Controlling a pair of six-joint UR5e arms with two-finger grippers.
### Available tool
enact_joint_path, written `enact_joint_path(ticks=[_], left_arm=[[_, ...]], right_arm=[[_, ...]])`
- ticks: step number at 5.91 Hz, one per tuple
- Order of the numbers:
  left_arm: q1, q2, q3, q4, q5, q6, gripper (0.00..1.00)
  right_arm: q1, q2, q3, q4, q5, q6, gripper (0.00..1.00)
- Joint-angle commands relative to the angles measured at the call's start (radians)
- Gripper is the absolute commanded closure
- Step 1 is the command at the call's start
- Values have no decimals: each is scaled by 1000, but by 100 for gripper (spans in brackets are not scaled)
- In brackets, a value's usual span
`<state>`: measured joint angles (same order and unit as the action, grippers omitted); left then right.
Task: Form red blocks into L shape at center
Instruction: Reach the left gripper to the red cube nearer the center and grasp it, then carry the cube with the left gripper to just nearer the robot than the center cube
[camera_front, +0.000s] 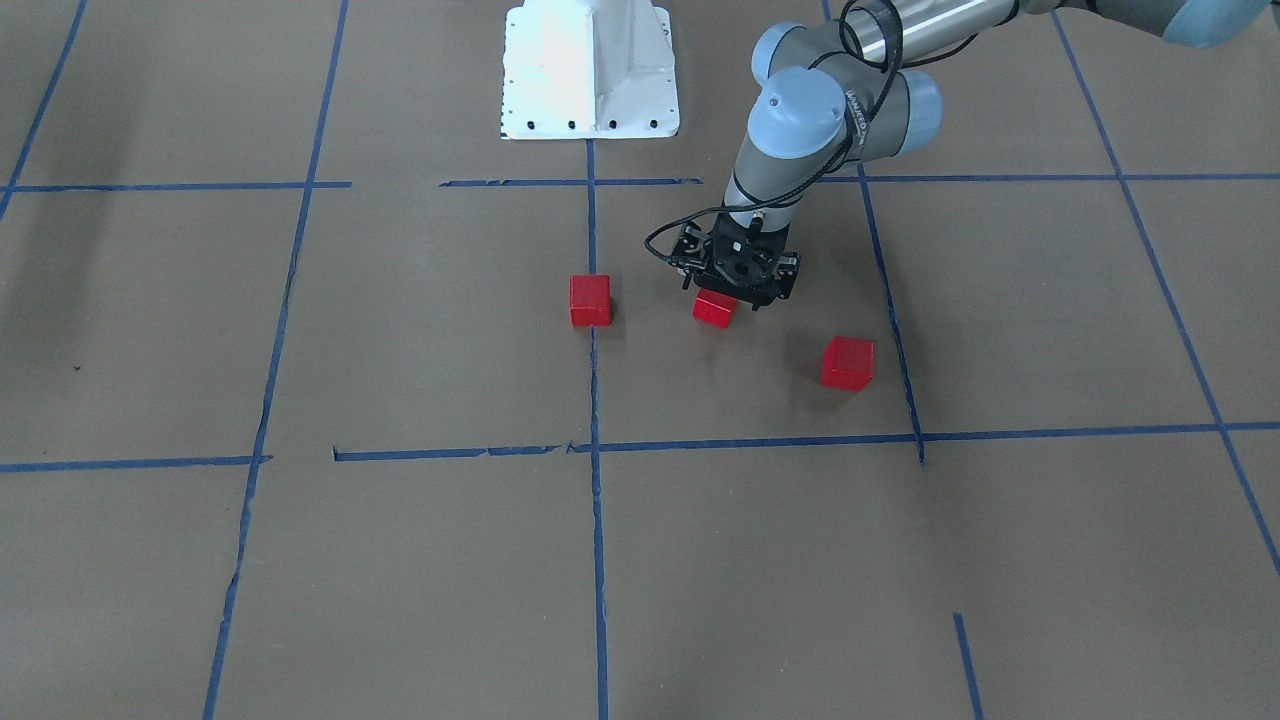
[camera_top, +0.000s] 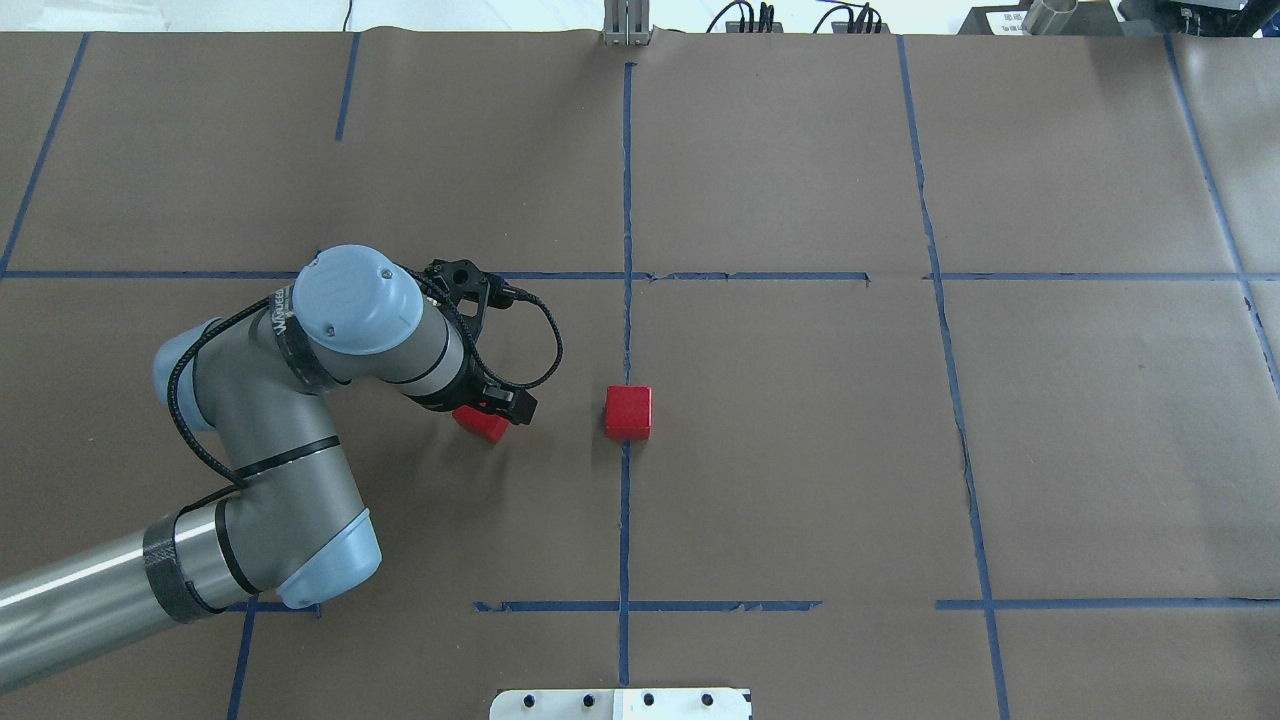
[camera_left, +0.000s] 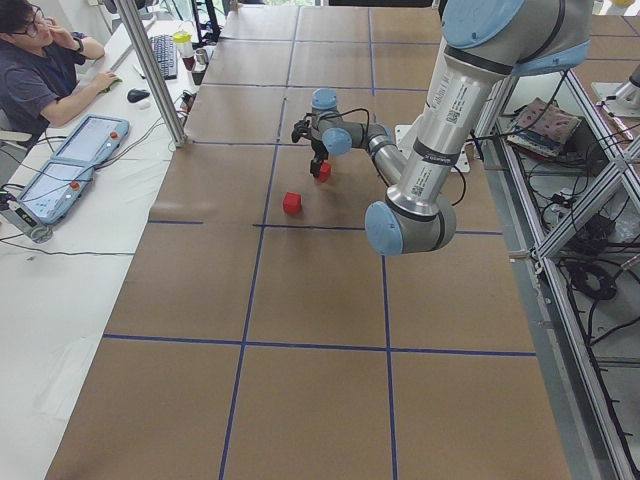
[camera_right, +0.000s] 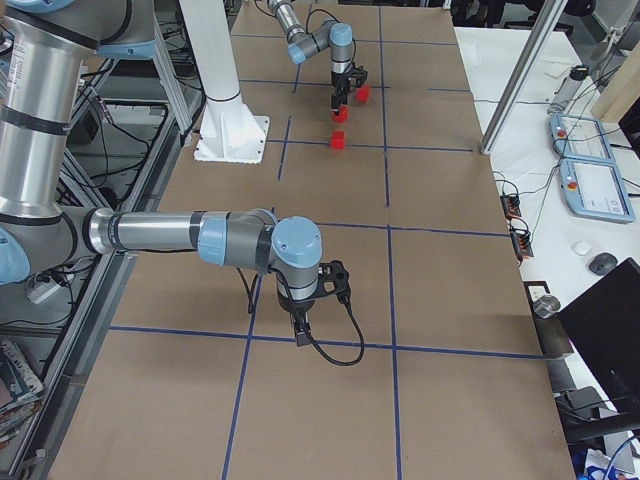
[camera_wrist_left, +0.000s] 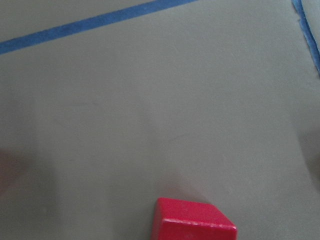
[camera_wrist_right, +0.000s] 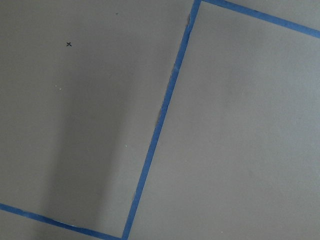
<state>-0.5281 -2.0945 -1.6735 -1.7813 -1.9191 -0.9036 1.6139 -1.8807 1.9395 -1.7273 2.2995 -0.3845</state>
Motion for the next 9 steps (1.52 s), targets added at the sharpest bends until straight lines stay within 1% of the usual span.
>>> enact_joint_path(ticks=[1,2,3,4,5,6,8,9], left_arm=[[8,-16,21,13,-3,-3,27],[8,-15,21,25,-3,-3,55],[5,-18,18,32,-3,-3,78],[-34,-47,11,90,-6,-8,87],[-56,-130,17,238,-8,-58,88],[-61,-162,27,247,-6,-142,88],[-61,-353,244,232,-6,-240,88],[-59,-417,329,220,-5,-257,87]], right_arm=[[0,0,-1,0,0,0,0],[0,0,-1,0,0,-1,0],[0,0,-8,0,1,-1,0],[0,0,-10,0,1,-1,0],[0,0,-11,0,1,-1,0],[0,0,-13,0,1,-1,0],[0,0,-14,0,3,-1,0],[0,0,-16,0,3,-1,0]])
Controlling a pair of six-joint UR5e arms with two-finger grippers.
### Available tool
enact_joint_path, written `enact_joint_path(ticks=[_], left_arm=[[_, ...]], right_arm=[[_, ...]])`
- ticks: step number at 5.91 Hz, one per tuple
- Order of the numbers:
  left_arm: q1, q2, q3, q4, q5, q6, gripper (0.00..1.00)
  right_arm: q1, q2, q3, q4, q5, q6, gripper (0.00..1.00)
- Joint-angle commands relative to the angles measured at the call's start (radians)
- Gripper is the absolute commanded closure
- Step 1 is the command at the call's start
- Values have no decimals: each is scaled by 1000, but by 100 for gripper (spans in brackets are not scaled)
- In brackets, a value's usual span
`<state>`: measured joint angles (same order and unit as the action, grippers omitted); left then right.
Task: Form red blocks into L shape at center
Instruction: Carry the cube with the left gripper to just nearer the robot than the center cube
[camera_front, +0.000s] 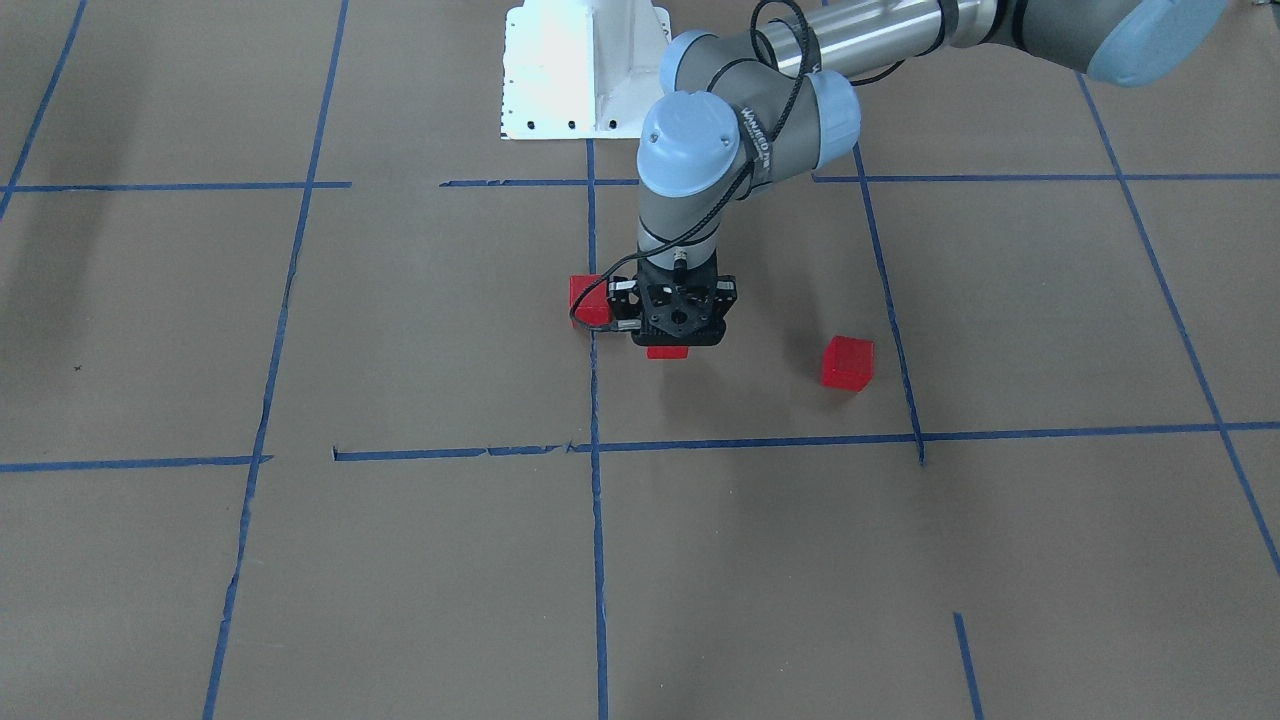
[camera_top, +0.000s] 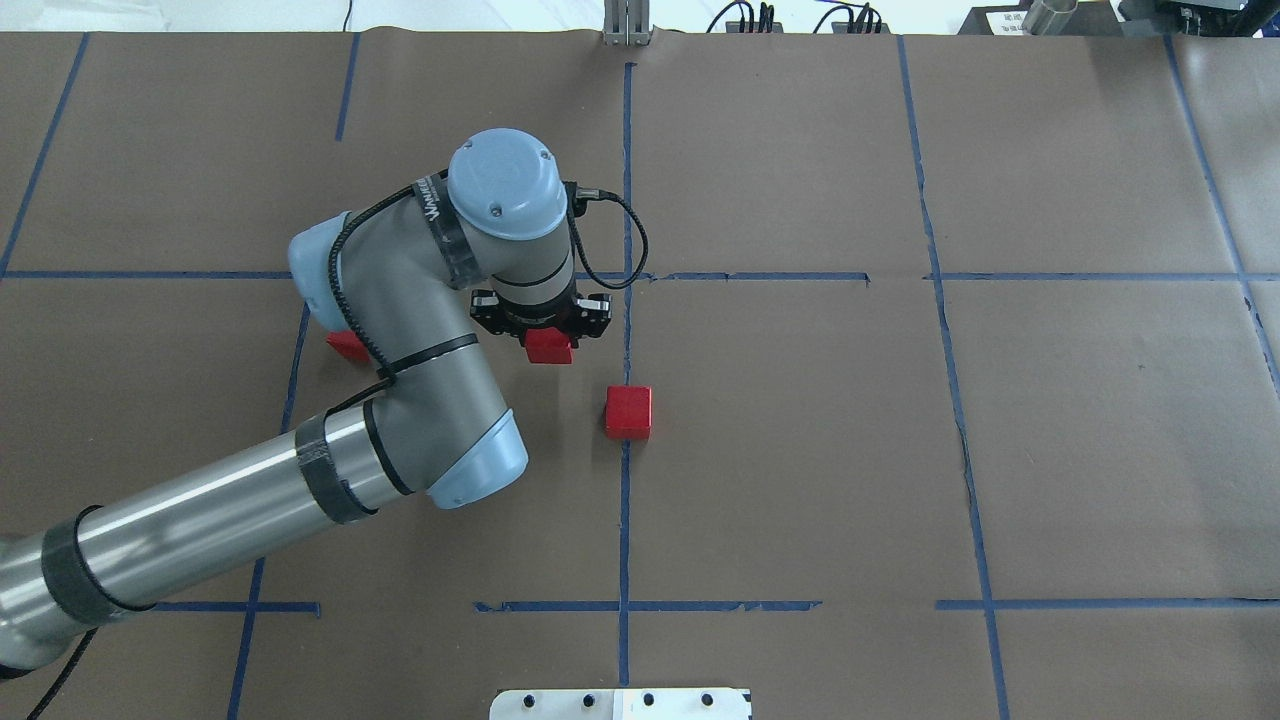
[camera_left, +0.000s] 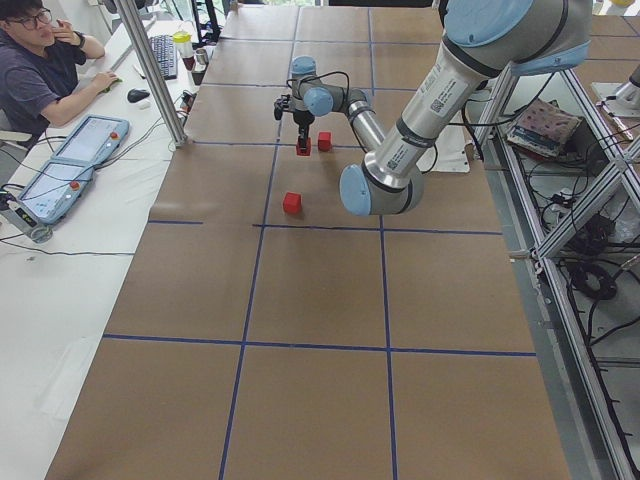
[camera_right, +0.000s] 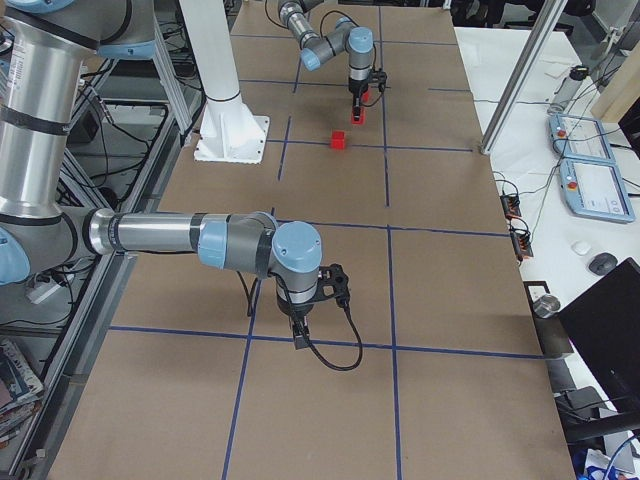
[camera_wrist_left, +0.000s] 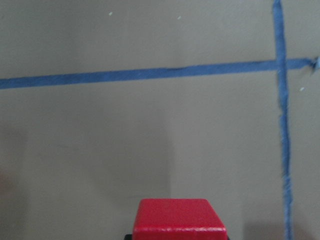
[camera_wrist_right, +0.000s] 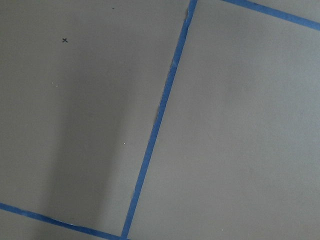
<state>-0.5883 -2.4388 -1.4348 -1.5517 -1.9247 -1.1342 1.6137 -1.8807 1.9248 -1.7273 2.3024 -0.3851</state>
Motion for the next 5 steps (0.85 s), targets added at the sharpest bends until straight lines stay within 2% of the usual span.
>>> enact_joint_path(ticks=[1,2,5], left_arm=[[10,-130,197,-74,3,-71,87],[36,-137,223,-109,6,-70,87],[61,-138,223,-110,7,-68,87]], right_arm=[[2,0,0,0,0,0,0],[0,0,0,0,-1,0,0],[0,2,0,0,-1,0,0]])
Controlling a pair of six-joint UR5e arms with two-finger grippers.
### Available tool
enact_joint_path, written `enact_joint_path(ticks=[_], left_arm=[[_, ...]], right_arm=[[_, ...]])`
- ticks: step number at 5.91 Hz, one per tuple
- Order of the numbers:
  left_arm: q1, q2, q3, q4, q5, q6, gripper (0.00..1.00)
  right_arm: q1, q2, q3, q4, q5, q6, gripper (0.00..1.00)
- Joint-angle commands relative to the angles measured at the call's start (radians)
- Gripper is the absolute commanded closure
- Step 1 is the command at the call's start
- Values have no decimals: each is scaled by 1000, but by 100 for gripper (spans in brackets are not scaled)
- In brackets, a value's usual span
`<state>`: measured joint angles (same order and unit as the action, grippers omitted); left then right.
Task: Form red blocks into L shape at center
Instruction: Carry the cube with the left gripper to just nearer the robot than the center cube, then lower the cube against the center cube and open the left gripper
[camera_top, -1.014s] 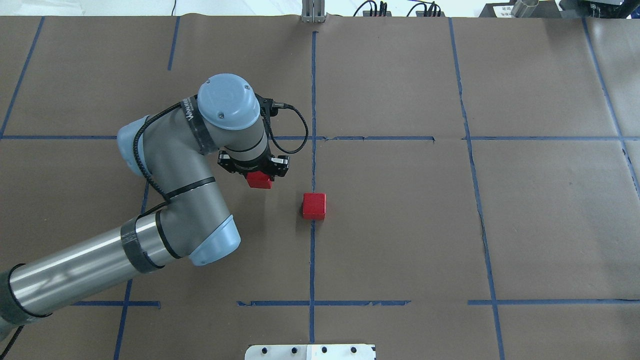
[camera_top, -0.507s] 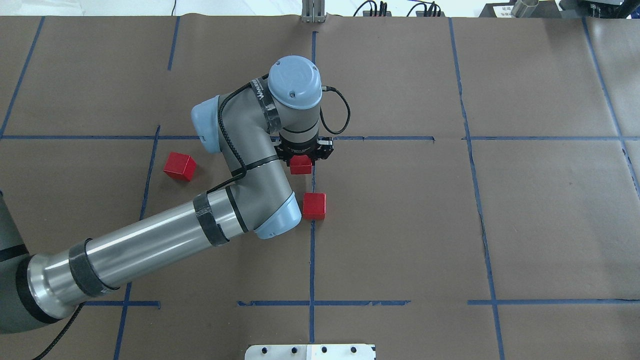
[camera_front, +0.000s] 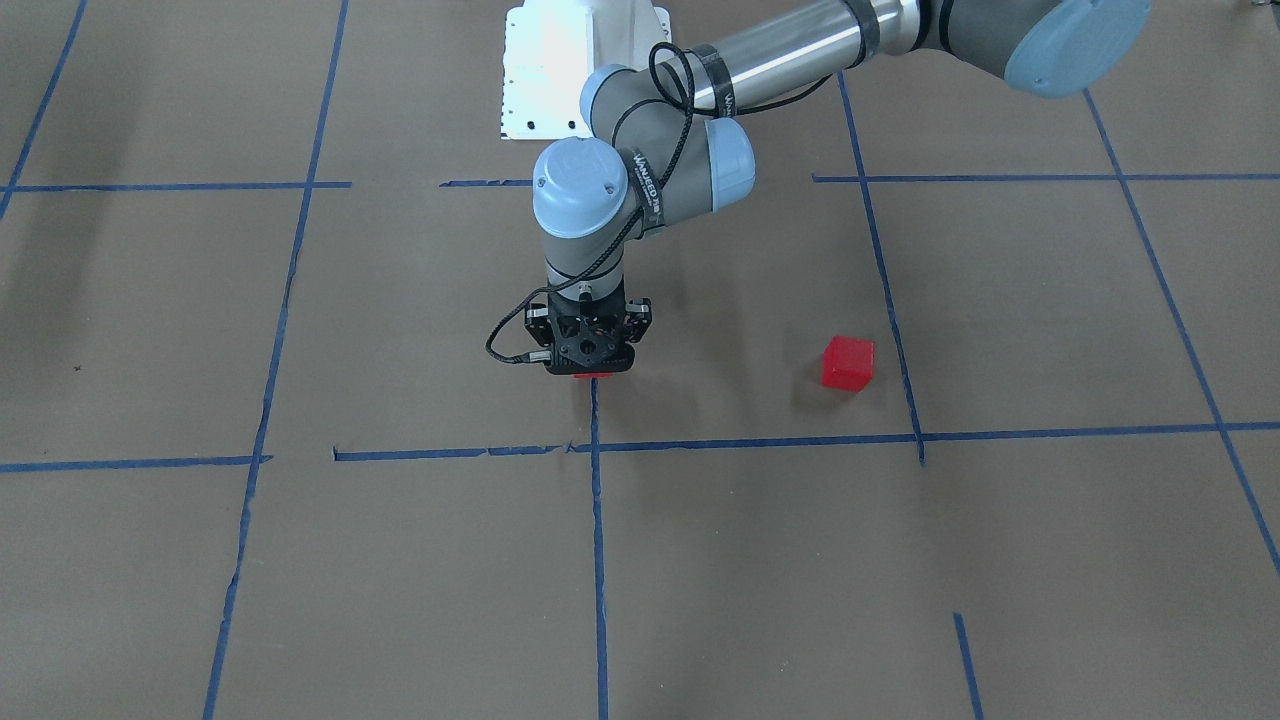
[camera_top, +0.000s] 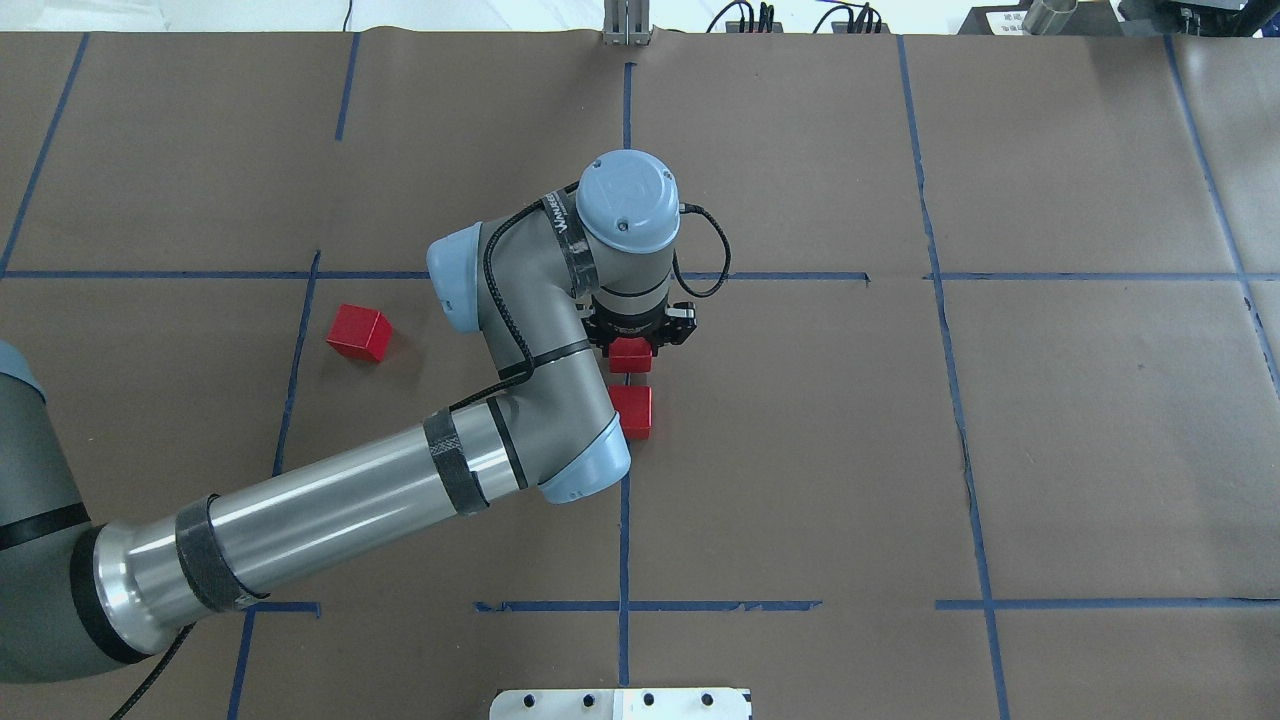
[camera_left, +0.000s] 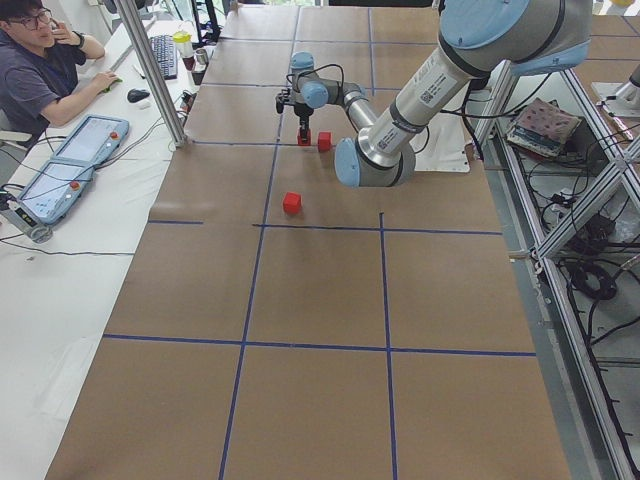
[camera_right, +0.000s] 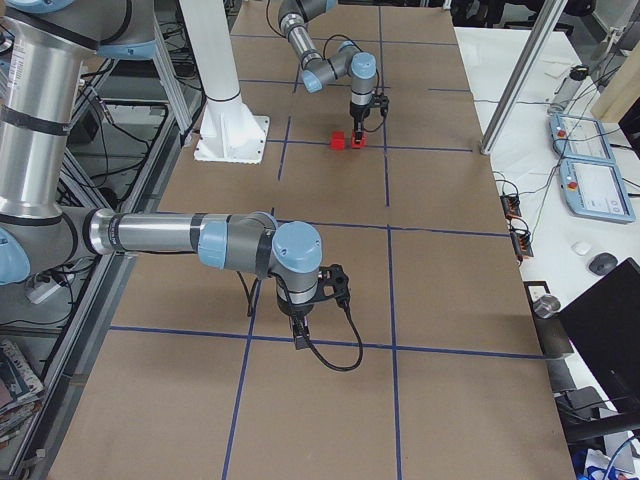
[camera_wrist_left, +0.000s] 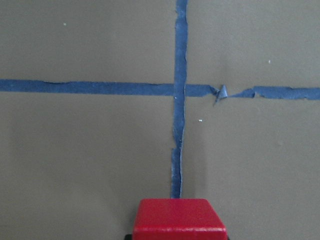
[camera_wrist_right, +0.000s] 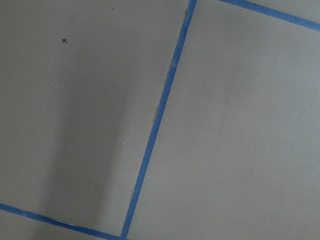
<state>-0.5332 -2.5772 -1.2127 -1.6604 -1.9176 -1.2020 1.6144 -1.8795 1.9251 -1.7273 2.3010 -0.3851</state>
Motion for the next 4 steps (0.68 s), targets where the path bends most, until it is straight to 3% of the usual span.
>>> enact_joint_path(ticks=[1,4], left_arm=[[7,3,1,-1,0,-1,87],[16,8,-4,-2,-1,-4,87]], right_arm=[[-1,0,0,0,0,0,0],[-1,3,-2,0,-2,0,0]])
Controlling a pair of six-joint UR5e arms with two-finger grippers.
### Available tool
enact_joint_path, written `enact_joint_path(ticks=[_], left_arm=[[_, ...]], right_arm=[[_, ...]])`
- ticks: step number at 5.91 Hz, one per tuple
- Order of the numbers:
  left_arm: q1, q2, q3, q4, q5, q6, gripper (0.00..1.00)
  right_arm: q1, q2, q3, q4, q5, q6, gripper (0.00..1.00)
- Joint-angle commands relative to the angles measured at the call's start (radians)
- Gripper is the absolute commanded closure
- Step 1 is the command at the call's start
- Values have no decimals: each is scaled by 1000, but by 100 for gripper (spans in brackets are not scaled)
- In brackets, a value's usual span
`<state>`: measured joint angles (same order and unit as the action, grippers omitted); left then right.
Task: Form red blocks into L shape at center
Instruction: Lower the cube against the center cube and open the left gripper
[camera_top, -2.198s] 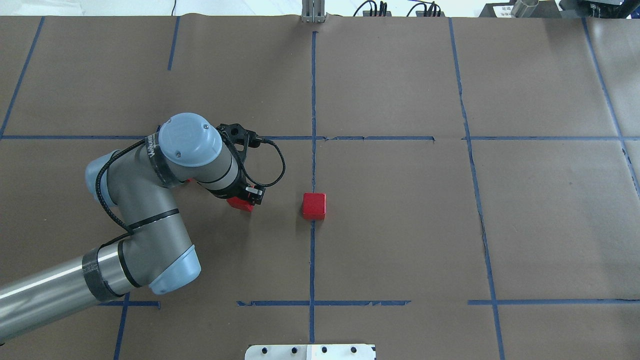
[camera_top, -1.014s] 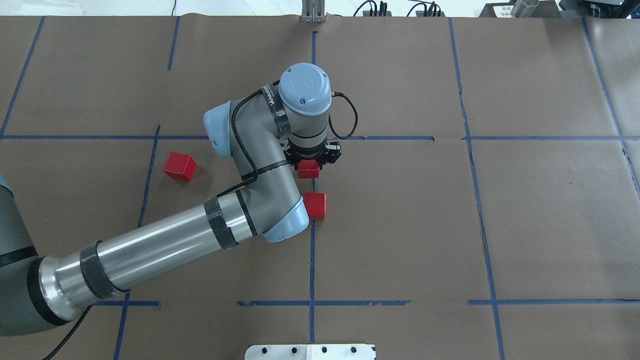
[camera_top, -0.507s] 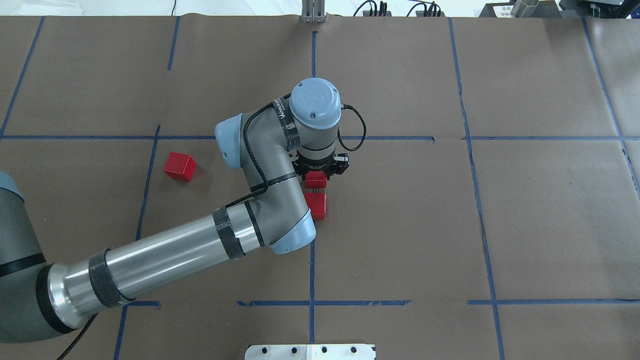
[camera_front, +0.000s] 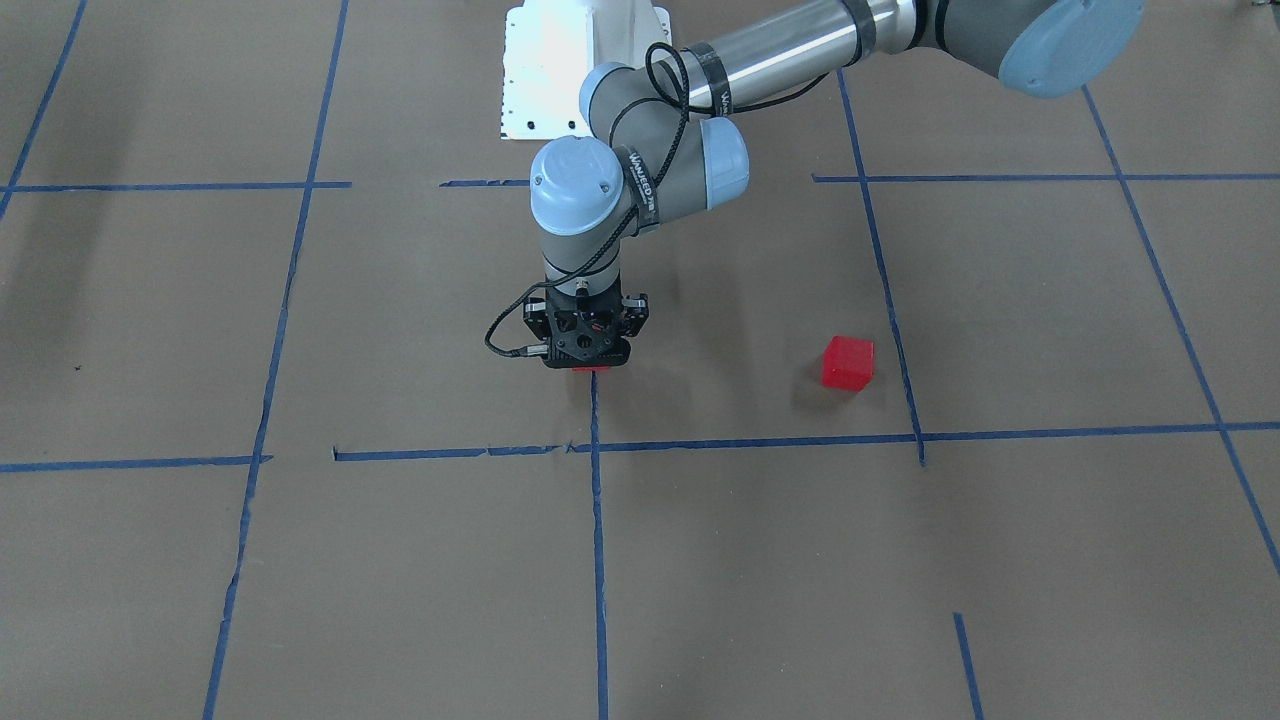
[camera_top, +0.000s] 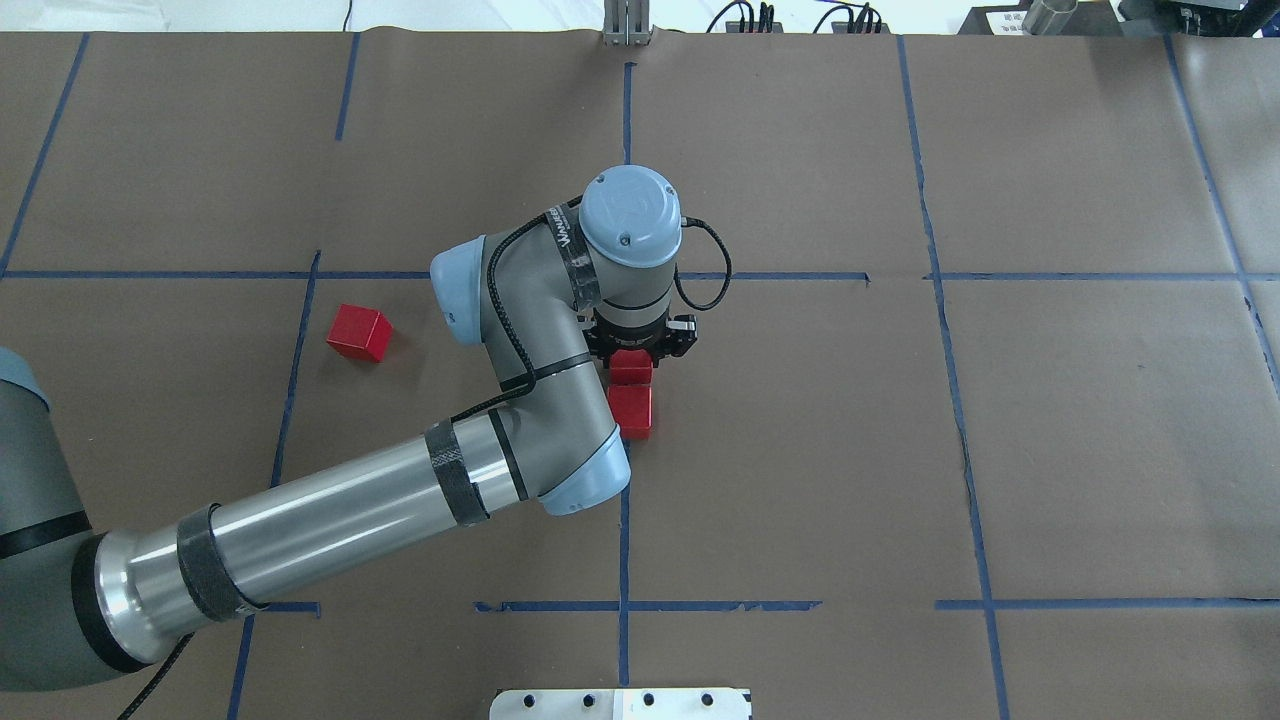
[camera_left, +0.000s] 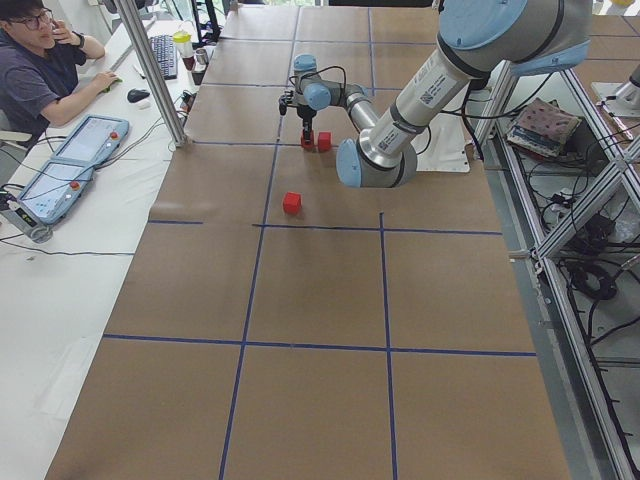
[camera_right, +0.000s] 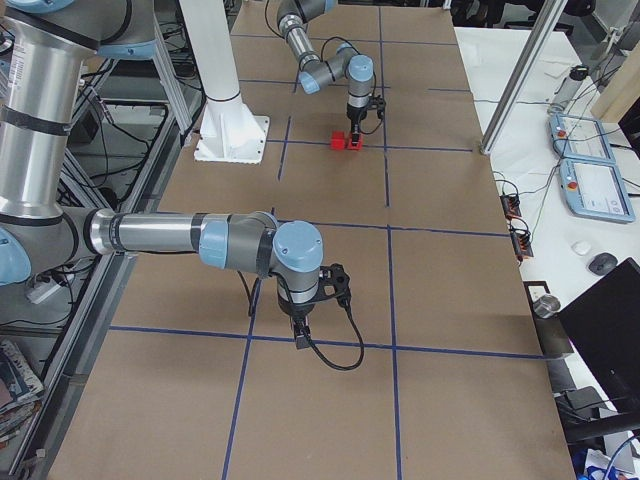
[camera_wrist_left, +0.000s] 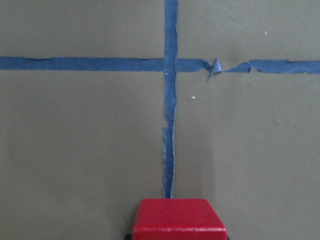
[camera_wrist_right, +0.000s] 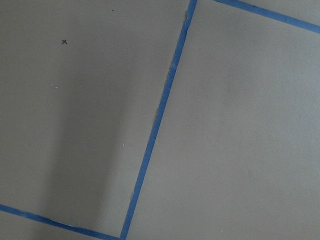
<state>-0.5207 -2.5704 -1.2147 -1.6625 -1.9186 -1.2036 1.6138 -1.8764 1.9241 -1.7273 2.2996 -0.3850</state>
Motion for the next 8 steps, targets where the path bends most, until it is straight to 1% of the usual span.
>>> enact_joint_path(ticks=[1,3,4,7,8], left_arm=[[4,1,-2,-3,0,-4,87],[7,2,-6,-3,1,-25,87],[10,1,-8,-3,44,-45,87],[16,4,-9,-5,49,-48,87],[16,21,-35,-5,47,-39,87]], right_arm=[[0,0,-1,0,0,0,0],[0,0,-1,0,0,2,0],[0,0,-1,0,0,0,0],[0,0,-1,0,0,2,0],[0,0,-1,0,-2,0,0]])
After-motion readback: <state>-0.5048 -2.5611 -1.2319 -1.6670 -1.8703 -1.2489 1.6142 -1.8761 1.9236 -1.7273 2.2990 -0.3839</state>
